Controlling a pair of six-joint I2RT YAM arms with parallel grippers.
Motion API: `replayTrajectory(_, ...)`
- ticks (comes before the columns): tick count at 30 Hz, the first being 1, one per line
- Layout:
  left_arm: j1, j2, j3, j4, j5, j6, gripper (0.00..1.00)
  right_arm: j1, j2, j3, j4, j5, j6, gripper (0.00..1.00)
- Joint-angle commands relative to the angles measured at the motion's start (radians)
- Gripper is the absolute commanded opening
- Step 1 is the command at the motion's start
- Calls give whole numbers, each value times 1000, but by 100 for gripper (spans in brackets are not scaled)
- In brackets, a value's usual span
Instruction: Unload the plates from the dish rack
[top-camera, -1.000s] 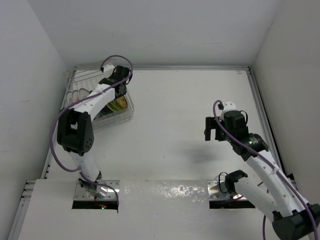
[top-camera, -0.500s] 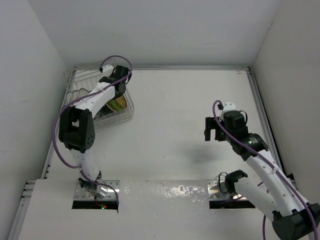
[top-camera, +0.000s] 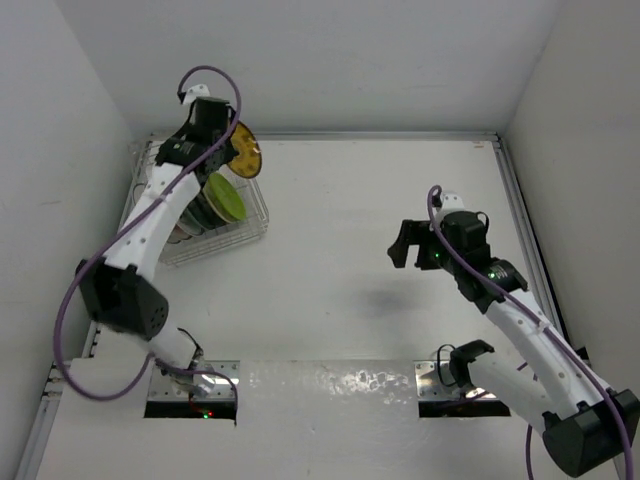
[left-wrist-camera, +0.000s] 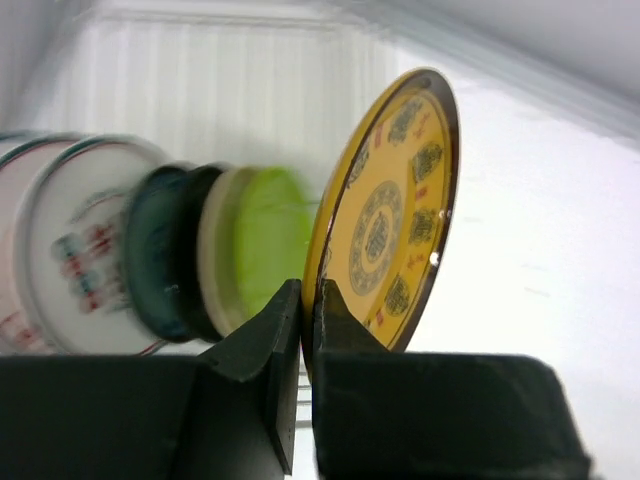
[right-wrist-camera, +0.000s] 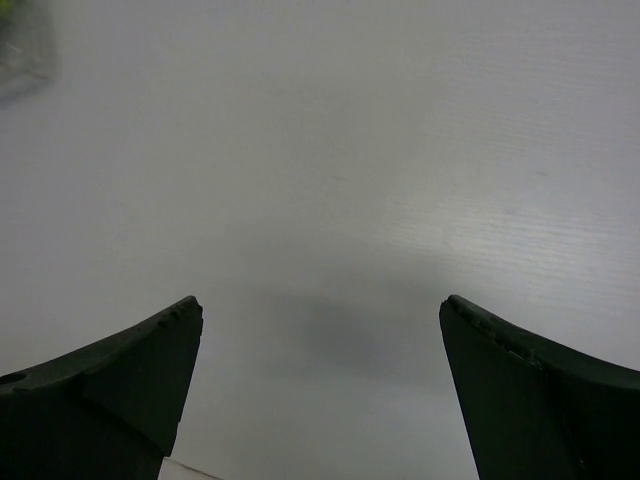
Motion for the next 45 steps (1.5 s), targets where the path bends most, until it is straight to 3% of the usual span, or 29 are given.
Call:
replayTrajectory(1,-11,-204,-162,232,364,70,0,5,26,31,314,-207,191,99)
replayTrajectory(6,-13,-350,-399,560,833,15,0,4,151,15,731,-381,458,99)
replayTrajectory(12,-25,-352,-606,814,1085,-124,0,8,317,-17,1104,-462,636,99)
replayTrajectory(16,-47,-337,-645,870,1120,-163,0,16,409,0,1163,-479,641,98)
replayTrajectory(21,-59,-310,-685,965,1180,-223,0,21,483,35,1050,-447,554,89)
replayTrajectory(23,-64,-301,-683,959,1174,-218,0,21,491,31,1060,-444,547,82)
replayTrajectory(24,-65,-289,-682,953,1167,-215,0,22,498,26,1072,-449,549,63)
replayTrajectory(25,-67,-281,-679,944,1159,-212,5,22,501,23,1086,-458,549,49)
replayTrajectory(26,-68,-274,-667,905,1129,-200,11,22,503,22,1114,-461,553,35)
replayTrajectory(27,-70,-257,-659,878,1105,-191,31,21,501,15,1118,-461,560,18)
replayTrajectory(28,-74,-251,-650,848,1076,-182,43,19,501,14,1120,-446,563,0)
replayTrajectory(29,-77,-241,-630,785,1009,-160,56,17,500,12,1117,-433,563,0)
replayTrajectory(31,-85,-241,-616,711,937,-139,67,-4,501,2,1111,-398,575,0)
replayTrajectory(32,-88,-246,-596,636,842,-126,82,-19,507,-11,1103,-365,605,0)
replayTrajectory(34,-100,-263,-571,549,713,-110,97,-85,541,-20,1080,-334,651,0)
replayTrajectory(35,-105,-290,-553,472,590,-94,100,-108,559,-29,1097,-323,688,0)
replayTrajectory(38,-111,-370,-539,371,443,-70,100,-185,682,33,1080,-321,690,0)
replayTrajectory(45,-111,-525,-484,189,237,12,100,-291,1073,365,939,-372,626,0)
